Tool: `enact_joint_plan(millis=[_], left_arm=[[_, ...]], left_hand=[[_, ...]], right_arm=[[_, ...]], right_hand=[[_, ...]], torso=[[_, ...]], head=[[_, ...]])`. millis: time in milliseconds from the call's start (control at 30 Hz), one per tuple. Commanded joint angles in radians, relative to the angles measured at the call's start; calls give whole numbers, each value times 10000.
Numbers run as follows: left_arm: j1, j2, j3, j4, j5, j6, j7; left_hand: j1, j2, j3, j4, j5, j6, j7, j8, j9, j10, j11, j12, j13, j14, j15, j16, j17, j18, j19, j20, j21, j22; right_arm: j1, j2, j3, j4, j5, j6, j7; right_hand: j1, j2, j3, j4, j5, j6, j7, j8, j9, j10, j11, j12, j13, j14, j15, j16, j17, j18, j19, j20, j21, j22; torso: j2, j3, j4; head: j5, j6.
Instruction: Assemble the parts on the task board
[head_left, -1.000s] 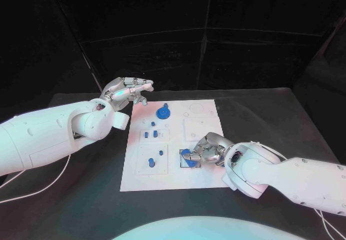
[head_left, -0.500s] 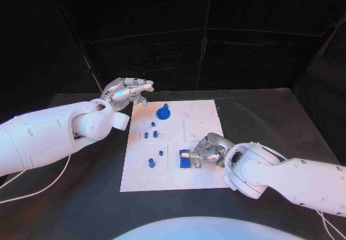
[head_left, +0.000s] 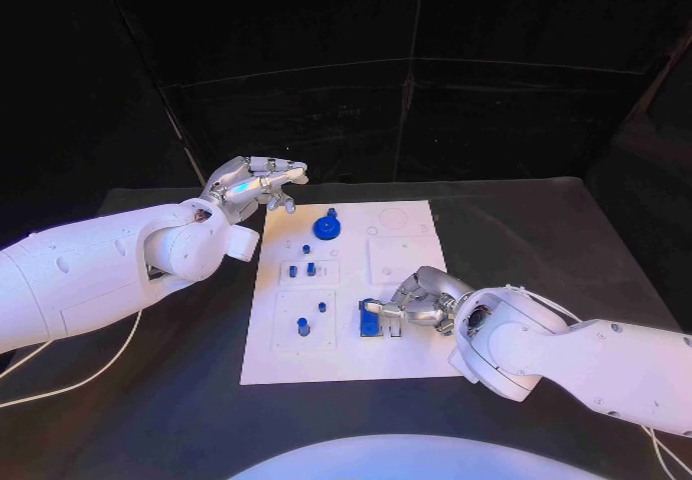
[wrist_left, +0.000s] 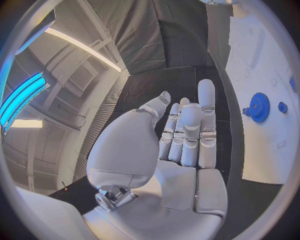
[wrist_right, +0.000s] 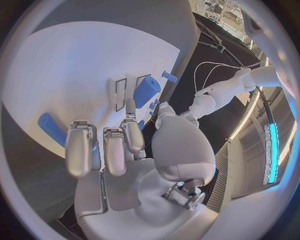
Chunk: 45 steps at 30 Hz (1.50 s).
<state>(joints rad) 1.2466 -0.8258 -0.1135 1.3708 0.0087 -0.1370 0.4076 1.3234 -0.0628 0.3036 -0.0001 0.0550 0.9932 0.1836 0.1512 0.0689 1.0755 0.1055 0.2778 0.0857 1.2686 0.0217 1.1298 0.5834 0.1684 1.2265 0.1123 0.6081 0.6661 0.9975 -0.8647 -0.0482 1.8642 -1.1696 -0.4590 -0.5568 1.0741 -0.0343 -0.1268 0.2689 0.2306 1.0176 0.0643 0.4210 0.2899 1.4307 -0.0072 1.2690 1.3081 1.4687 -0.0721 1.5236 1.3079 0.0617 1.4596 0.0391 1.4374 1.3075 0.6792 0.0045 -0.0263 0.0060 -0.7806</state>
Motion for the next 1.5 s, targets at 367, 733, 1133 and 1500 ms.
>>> enact_joint_plan(millis=[367, 733, 1133, 1500], left_arm=[[13, 16, -36, -7, -20, 145, 11], [13, 5, -59, -17, -20, 172, -19], [13, -23, -63, -4, -20, 162, -23], [15, -140, -64, 49, -20, 127, -41]], left_hand=[[96, 31, -81, 1, -45, -70, -12, 45, -6, -53, 16, 42, 10, -67, -13, -35, -8, 132, 33, 61, -57, -15], [94, 37, -98, 6, -45, -83, -7, 49, -6, -69, 22, 52, 11, -83, -8, -42, -33, 131, 29, 65, -66, -21], [94, 37, -98, 6, -45, -83, -7, 49, -6, -69, 22, 52, 11, -83, -8, -42, -33, 131, 29, 65, -66, -21], [98, 45, -110, 8, -44, -92, -3, 54, -6, -82, 25, 62, 12, -90, -4, -37, -35, 130, 27, 68, -74, -25]], right_arm=[[8, 14, 1, 151, -417, 495, 381], [8, 19, 2, 112, -533, 669, 322], [9, 51, 2, -28, -953, 522, 117], [10, -68, 3, -63, -2156, 817, 111]], right_hand=[[1613, -2, 99, -858, 395, -21, -7, 84, 143, 97, -53, 89, 170, 829, -52, -23, 1684, -74, 2, -56, -9, 139], [1565, 62, 22, -800, 441, 9, -15, 105, 172, 93, -57, 62, 158, 827, -53, -30, 1674, -73, -1, -55, -13, 135], [1810, 290, 28, -868, 543, 56, -61, 144, 230, 114, -96, 67, 184, 831, -79, -22, 1694, -78, 15, -72, 3, 170], [2730, 403, 129, -1409, -35, 82, -113, 145, 300, 111, -151, -12, 166, 834, -134, -19, 1716, -75, 3, -127, -15, 156]], torso=[[10, -4, 8], [14, -8, 11], [20, -9, 9], [16, -1, 4]], head=[[8, 55], [-5, 38], [-10, 16], [72, -46]])
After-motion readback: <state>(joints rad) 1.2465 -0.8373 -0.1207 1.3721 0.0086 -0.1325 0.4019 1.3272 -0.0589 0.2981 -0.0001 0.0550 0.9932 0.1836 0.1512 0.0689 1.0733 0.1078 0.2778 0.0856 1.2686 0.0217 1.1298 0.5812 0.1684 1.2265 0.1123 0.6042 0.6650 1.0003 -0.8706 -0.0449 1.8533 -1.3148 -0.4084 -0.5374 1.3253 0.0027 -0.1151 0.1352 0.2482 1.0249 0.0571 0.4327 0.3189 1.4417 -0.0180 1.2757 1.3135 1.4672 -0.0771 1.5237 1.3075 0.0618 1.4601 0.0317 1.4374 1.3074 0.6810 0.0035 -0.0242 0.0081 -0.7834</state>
